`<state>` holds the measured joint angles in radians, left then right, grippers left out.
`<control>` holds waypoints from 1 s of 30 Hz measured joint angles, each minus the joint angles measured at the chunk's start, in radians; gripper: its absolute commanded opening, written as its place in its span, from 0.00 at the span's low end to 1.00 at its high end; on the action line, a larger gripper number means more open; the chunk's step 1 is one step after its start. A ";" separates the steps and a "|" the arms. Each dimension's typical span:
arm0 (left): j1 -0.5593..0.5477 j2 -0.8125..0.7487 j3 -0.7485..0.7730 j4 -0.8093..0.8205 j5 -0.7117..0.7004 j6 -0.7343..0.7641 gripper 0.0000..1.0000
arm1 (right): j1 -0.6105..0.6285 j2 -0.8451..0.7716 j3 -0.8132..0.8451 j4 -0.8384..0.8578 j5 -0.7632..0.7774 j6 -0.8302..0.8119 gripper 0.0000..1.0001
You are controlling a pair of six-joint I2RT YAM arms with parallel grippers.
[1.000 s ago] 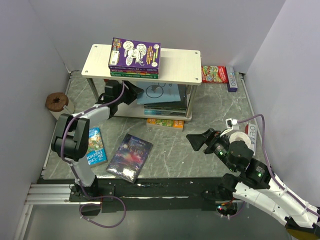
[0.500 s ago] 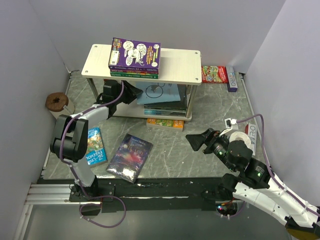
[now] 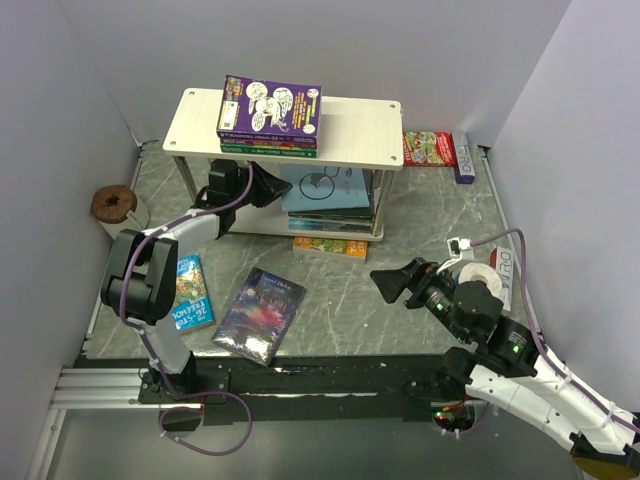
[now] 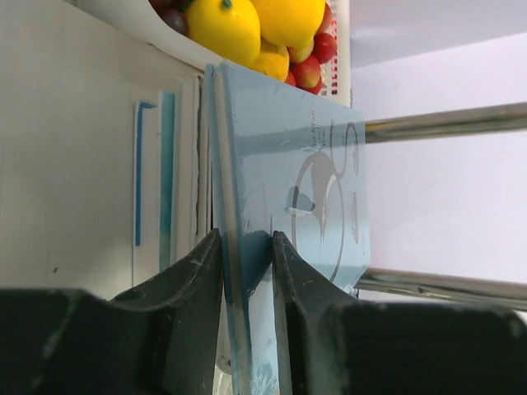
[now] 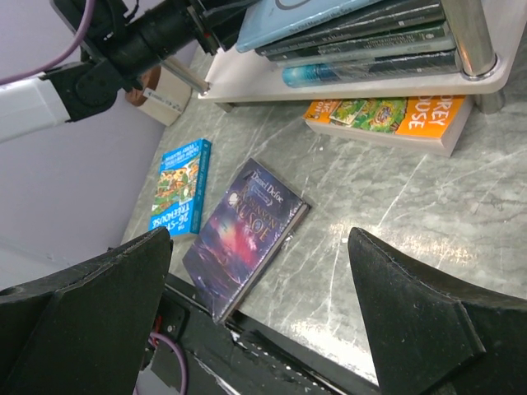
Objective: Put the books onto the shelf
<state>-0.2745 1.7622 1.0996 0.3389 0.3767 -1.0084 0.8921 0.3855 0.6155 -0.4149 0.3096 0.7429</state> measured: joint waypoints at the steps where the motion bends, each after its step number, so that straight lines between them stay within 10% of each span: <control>1: 0.000 0.000 0.000 0.000 0.006 0.000 0.13 | 0.000 0.000 -0.003 -0.001 -0.001 0.000 0.95; 17: 0.001 0.018 0.022 0.000 0.072 0.012 0.18 | 0.000 0.000 -0.009 0.001 -0.011 0.004 0.95; 22: 0.001 0.025 0.035 -0.009 0.075 0.024 0.47 | 0.000 0.000 -0.012 0.000 -0.011 0.004 0.95; 30: -0.011 0.025 0.053 -0.061 0.077 0.058 0.59 | 0.000 0.000 -0.012 0.000 -0.011 0.004 0.95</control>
<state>-0.2852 1.7870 1.1526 0.2779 0.4534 -0.9508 0.8921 0.3851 0.6037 -0.4152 0.2985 0.7471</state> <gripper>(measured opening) 0.574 0.947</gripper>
